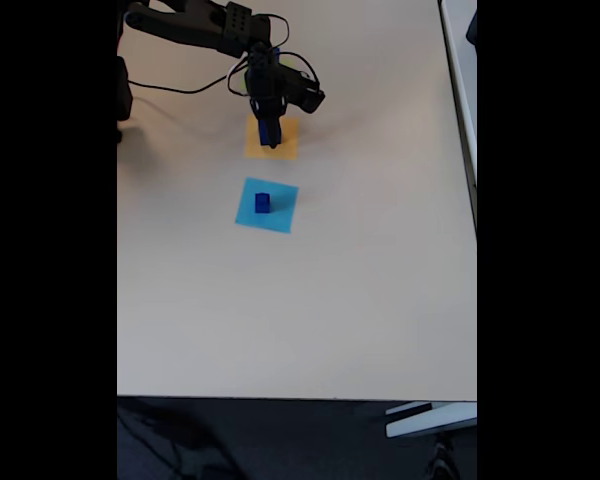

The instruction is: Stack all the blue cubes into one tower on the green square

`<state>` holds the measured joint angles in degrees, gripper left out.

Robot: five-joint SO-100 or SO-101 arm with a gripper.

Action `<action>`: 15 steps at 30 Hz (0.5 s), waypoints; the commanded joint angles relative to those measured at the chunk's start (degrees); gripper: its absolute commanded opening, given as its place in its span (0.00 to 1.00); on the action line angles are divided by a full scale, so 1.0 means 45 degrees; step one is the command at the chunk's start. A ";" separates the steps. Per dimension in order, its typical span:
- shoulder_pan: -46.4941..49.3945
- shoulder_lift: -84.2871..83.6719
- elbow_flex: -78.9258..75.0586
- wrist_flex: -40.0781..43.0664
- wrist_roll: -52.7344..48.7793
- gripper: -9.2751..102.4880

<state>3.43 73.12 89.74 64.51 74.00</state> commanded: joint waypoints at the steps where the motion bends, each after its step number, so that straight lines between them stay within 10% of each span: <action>1: 0.0195 0.0156 -0.0078 -0.0215 -0.0234 0.23; 15: 0.0156 0.0488 -0.0762 0.0430 -0.0879 0.19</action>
<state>3.78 73.12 89.74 64.42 70.75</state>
